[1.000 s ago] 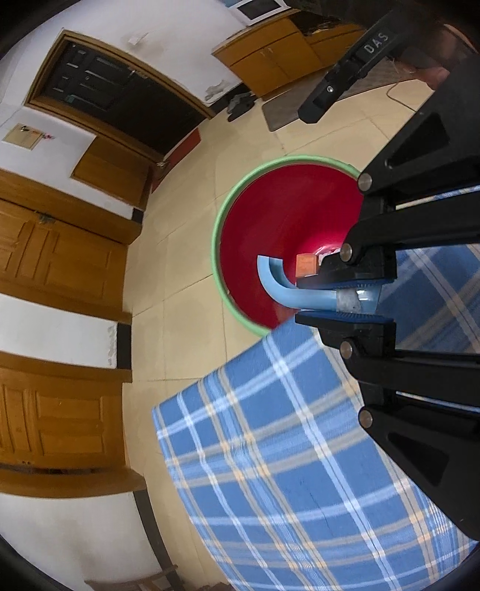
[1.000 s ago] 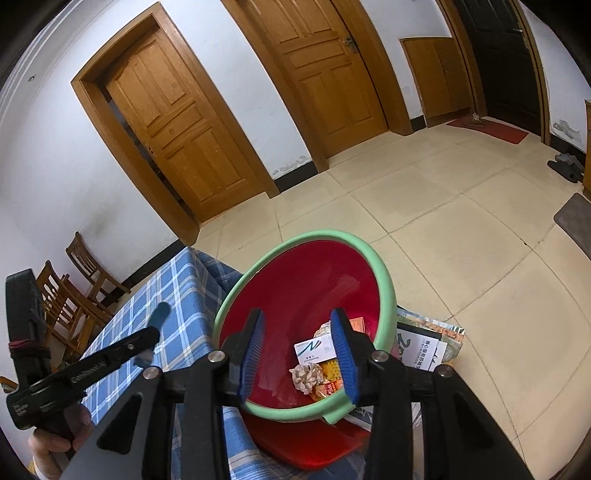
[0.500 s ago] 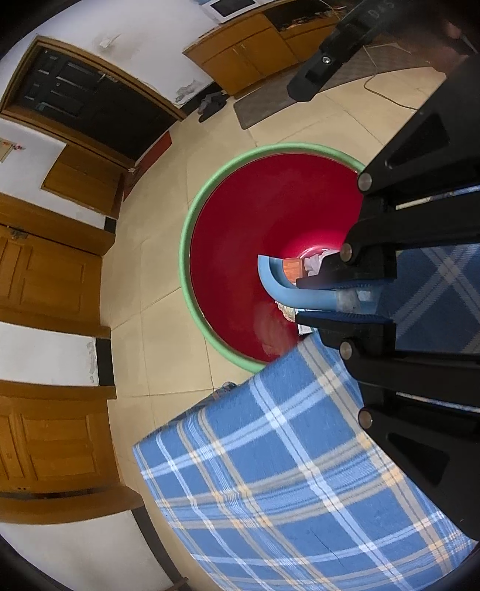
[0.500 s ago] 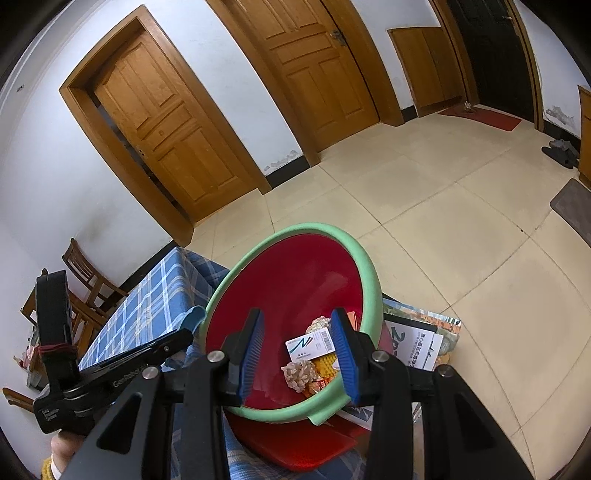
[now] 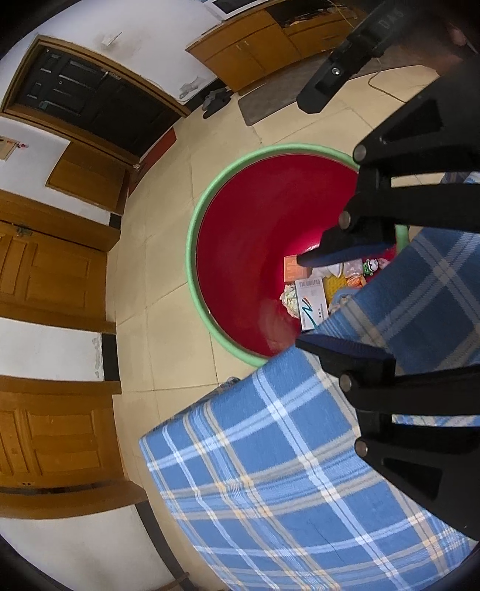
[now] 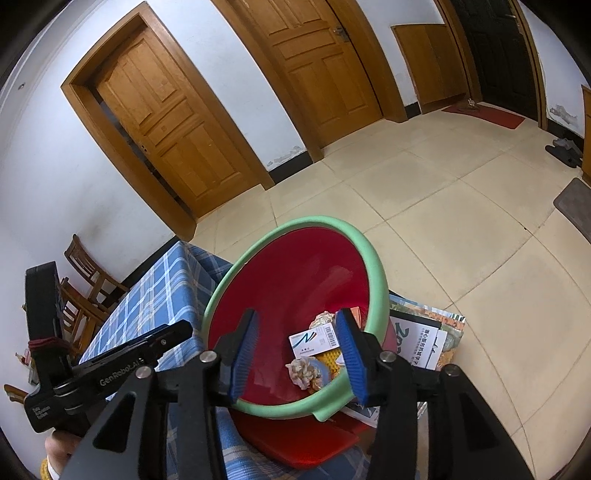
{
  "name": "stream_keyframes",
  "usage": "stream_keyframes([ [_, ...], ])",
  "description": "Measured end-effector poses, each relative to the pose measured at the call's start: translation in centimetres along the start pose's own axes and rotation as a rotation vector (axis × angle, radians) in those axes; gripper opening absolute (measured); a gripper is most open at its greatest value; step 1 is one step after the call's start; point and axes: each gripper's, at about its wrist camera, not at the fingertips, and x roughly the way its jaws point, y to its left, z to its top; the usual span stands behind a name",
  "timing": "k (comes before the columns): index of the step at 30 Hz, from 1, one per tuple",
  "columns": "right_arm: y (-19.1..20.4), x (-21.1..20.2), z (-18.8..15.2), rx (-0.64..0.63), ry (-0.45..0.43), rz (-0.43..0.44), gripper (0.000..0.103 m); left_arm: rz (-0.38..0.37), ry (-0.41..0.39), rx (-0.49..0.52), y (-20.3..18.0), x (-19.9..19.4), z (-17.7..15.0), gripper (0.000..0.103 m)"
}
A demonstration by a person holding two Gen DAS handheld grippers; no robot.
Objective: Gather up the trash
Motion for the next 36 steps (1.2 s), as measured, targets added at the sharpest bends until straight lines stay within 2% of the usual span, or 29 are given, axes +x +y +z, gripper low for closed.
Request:
stream_keyframes([
  [8, 1.6, -0.3, -0.2, -0.040, 0.001, 0.019, 0.056, 0.043, -0.027, -0.042, 1.5, -2.6, -0.7, 0.054],
  [16, 4.3, -1.0, -0.9, -0.101, 0.004, 0.059, 0.071, 0.101, -0.063, -0.086, 3.8, -5.5, -1.9, 0.067],
  [22, 6.3, -1.3, -1.7, -0.145, 0.007, 0.076, 0.076, 0.149, -0.091, -0.128, 5.8, -7.7, -2.9, 0.070],
  [25, 7.3, -1.5, -2.2, -0.166, 0.011, 0.089, 0.080, 0.172, -0.103, -0.149, 6.6, -8.6, -3.5, 0.075],
  [31, 9.3, -1.9, -2.9, -0.214, 0.018, 0.108, 0.087, 0.208, -0.133, -0.188, 8.2, -10.9, -4.8, 0.076],
  [36, 11.0, -2.4, -3.7, -0.253, 0.016, 0.127, 0.089, 0.242, -0.163, -0.226, 9.3, -13.0, -5.9, 0.078],
])
